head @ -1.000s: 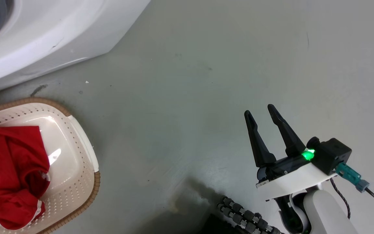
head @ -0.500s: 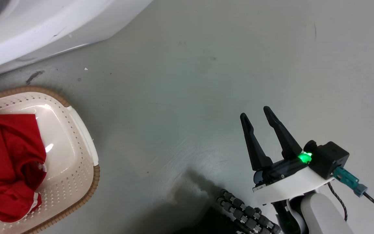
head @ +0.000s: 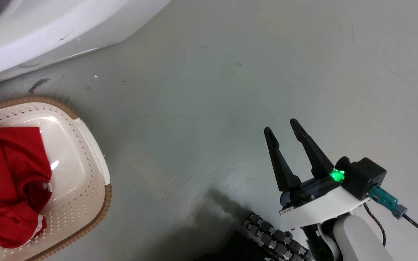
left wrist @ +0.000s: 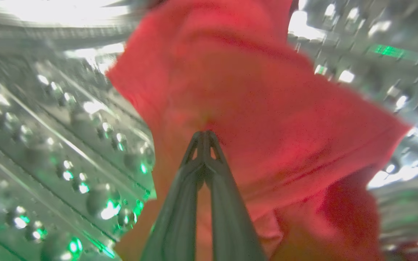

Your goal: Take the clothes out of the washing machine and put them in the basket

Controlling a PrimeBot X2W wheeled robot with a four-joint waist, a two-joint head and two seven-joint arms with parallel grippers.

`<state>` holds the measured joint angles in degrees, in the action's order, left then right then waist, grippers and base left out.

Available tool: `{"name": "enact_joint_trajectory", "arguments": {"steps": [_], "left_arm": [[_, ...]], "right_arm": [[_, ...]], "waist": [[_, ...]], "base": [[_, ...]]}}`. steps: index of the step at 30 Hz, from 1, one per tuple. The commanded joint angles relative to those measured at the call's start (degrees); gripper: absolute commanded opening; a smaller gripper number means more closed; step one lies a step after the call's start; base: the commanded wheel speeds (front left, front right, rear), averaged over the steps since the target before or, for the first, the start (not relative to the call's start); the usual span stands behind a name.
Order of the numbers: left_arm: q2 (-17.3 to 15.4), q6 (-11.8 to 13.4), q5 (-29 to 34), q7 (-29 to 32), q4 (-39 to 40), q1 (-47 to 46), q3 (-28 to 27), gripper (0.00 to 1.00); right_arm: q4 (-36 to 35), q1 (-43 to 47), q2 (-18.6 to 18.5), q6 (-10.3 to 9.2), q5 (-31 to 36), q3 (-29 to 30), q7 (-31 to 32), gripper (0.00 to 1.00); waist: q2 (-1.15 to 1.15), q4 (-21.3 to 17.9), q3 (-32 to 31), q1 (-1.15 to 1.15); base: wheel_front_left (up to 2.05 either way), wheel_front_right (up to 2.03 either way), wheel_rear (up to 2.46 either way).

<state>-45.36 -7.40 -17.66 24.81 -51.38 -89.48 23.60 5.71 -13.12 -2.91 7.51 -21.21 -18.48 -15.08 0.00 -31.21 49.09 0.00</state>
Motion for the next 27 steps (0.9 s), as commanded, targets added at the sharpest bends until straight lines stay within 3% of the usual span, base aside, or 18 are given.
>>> {"name": "enact_joint_trajectory", "arguments": {"steps": [1,12,27], "left_arm": [[0.3,-0.1,0.5,-1.4,-0.2,-1.5,0.4,0.0],[1.2,0.7,1.1,-13.5,-2.7,-3.9,0.8,0.0],[3.6,3.9,-4.1,-30.6,-6.0,5.5,-3.1,0.0]], "right_arm": [[0.1,-1.0,0.1,-0.04,-0.2,-0.2,-0.1,1.0],[1.2,-2.4,0.1,-0.04,-0.5,-0.8,-0.1,1.0],[2.2,-1.7,0.0,-0.04,1.3,1.4,-0.1,1.0]], "waist": [[0.0,0.0,-0.2,0.0],[0.0,-0.4,-1.8,0.0],[0.0,1.8,-7.5,0.0]], "base": [[0.0,0.0,0.0],[0.0,0.0,0.0],[0.0,0.0,0.0]]}}
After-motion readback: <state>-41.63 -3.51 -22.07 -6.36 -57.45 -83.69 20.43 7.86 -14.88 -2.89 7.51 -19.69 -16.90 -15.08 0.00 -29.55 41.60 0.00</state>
